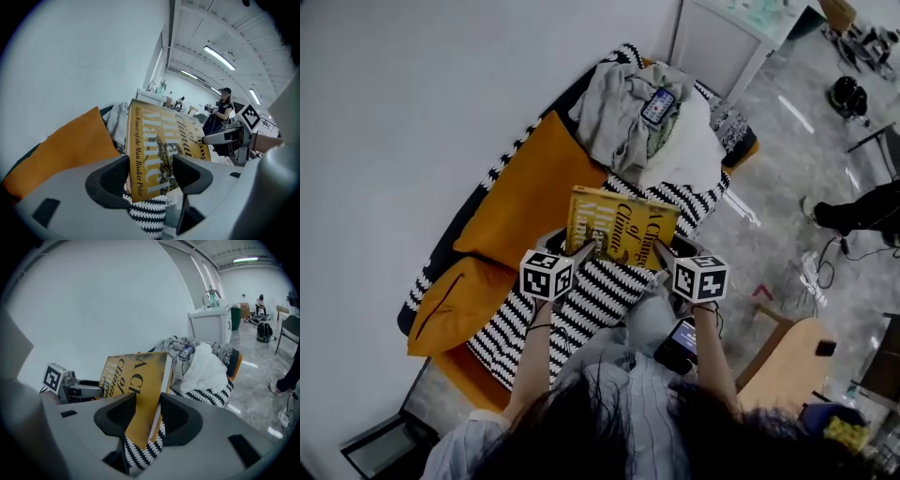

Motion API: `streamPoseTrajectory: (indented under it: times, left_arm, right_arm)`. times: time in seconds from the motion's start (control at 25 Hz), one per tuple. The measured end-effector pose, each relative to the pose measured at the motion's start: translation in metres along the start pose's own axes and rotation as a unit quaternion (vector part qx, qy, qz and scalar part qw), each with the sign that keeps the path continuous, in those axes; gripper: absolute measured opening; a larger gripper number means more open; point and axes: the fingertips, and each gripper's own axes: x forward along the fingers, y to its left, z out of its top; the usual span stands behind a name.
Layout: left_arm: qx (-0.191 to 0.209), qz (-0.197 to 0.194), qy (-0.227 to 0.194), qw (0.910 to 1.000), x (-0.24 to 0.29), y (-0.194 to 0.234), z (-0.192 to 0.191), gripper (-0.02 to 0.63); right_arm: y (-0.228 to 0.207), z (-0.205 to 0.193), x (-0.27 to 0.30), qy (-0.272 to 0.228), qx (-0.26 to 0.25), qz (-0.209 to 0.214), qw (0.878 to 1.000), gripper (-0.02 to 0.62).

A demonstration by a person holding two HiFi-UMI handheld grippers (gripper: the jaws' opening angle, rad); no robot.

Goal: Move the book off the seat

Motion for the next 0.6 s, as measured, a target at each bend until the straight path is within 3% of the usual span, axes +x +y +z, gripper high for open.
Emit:
streamPoseTrajectory:
  times: [0.28,0.6]
  left_arm:
    - [0.015,-0.008,-0.035,0.9992,-0.051,-0.026,0.006,0.307]
    - [0.046,-0.043,-0.048,0.9969,-0.074,-0.051,0.003,0.305]
  right_arm:
    - [0.034,0.0,-0.05,-0.039,-0.012,-0.009,0.999,0.173]
    - [0.048,-0.018,-0.092,-0.073,-0.002,-0.039,0.997,0.173]
